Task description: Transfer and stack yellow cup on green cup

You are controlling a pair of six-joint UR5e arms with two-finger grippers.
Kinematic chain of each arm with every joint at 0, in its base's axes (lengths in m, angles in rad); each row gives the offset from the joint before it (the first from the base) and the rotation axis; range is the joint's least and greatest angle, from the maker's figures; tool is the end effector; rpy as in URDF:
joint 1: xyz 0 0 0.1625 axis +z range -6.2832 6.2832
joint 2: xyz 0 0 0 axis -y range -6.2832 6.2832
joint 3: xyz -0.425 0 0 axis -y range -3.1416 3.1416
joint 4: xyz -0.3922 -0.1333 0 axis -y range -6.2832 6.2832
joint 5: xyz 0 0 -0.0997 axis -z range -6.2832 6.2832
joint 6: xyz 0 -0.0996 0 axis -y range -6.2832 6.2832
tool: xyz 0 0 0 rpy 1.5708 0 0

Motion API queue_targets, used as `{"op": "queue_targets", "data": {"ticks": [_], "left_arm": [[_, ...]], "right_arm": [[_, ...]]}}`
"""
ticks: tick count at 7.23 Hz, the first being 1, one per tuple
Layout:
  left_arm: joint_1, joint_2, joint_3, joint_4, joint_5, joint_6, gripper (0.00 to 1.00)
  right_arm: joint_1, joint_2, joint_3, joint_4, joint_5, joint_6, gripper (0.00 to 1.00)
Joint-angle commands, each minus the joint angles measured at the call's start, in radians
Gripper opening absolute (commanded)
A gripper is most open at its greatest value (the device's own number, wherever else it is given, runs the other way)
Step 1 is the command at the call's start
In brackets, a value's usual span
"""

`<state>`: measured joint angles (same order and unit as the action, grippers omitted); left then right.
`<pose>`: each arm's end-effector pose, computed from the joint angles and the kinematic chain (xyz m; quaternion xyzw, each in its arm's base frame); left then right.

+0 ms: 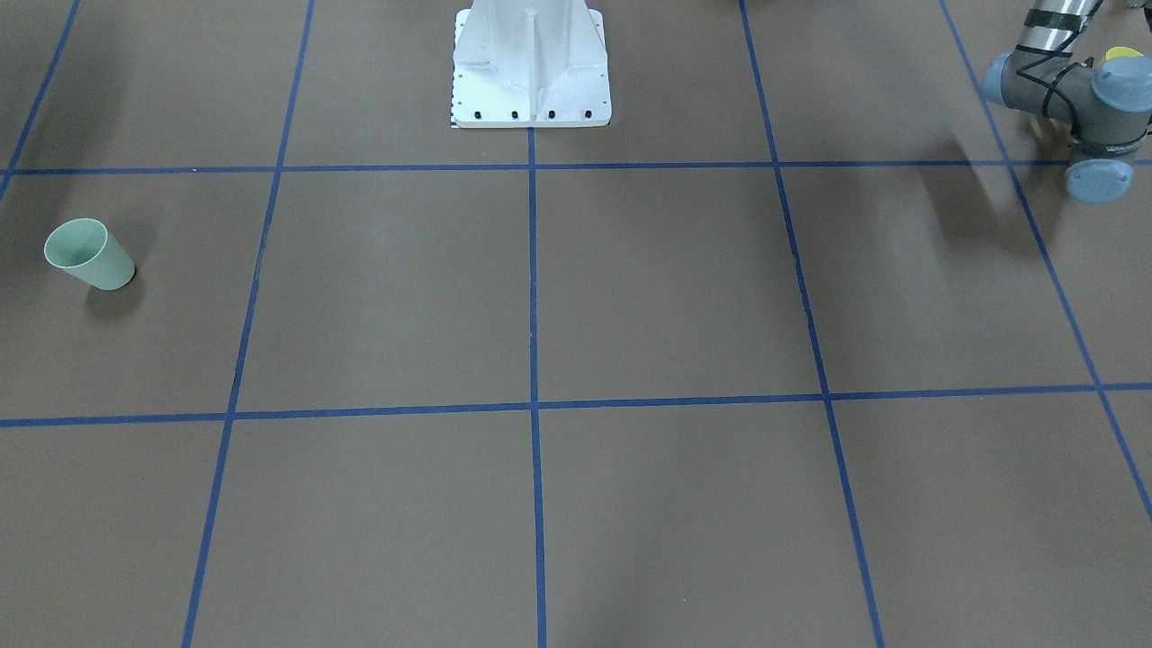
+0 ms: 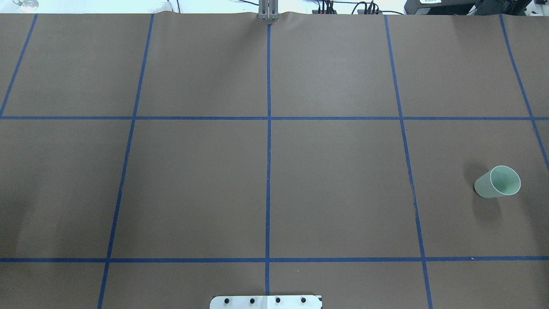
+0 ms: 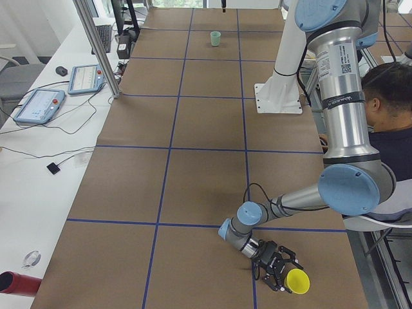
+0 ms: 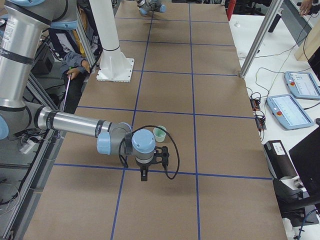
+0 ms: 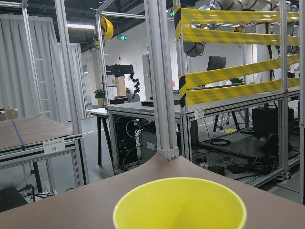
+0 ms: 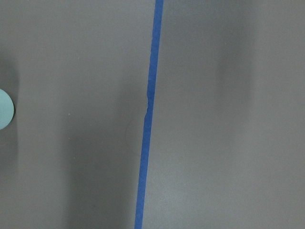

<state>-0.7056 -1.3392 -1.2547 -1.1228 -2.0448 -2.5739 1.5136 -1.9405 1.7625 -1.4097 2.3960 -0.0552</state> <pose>0.1083 -0.2077 0.9122 -0.1352 -0.4896 -0.7177 0.4763 0.0411 -0.3339 0.6975 -0.0081 -0.4010 -0.0481 0.9148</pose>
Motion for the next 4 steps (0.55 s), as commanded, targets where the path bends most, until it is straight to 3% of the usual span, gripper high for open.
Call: {"op": "queue_targets", "data": {"ticks": [1,2,3,4], "left_arm": [[0.000,0.000,0.017,-0.023,0.002,-0.023,1.00],[0.002,-0.001,0.033,-0.047,0.002,-0.044,1.00],[0.002,0.000,0.040,-0.049,0.003,-0.054,0.82],[0.002,-0.001,0.040,-0.052,0.008,-0.055,0.27]], "right_arm": [[0.000,0.000,0.000,0.000,0.000,0.000,1.00],[-0.001,0.000,0.000,0.000,0.000,0.000,1.00],[-0.001,0.000,0.000,0.000,0.000,0.000,1.00],[0.000,0.000,-0.002,0.000,0.000,0.000,1.00]]}}
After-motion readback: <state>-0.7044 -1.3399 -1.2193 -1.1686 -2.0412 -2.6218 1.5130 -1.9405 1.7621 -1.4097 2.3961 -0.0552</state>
